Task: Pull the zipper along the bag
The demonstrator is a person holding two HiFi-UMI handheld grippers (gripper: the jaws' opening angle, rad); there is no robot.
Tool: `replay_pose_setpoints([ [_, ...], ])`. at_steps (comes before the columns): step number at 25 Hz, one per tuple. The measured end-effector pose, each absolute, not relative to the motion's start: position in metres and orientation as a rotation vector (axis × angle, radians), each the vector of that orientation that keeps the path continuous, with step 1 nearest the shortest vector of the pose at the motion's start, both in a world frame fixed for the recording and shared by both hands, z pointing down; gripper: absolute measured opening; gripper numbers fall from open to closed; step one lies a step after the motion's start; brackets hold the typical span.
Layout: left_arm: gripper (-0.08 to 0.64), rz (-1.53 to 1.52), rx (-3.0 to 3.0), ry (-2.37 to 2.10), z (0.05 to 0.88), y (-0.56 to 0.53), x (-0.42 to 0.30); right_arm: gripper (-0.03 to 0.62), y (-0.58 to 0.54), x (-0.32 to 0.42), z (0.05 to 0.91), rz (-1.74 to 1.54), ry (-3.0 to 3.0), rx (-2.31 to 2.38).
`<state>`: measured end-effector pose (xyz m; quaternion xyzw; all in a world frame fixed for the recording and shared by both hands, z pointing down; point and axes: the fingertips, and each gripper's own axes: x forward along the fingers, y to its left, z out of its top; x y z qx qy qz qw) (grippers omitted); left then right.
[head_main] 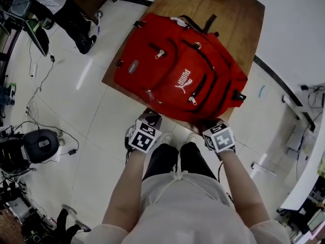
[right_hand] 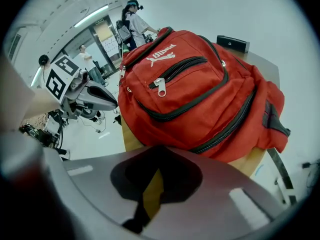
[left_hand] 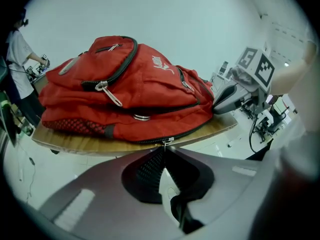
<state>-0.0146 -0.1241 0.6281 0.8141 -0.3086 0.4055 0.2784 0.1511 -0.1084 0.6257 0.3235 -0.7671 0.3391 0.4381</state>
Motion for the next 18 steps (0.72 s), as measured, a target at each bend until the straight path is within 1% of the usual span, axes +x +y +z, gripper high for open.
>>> replay_pose_setpoints([
  [7,0.011,1.079,2.176,-0.871,0.624,-0.141,-0.047,0.008,-0.112,0.15,0.626,0.801,-1.835,0.841],
  [18,0.018,1.097,2.207,-0.845,0.626,-0.148,-0.061,0.008,-0.112,0.148,0.625,0.782,-1.841,0.946],
])
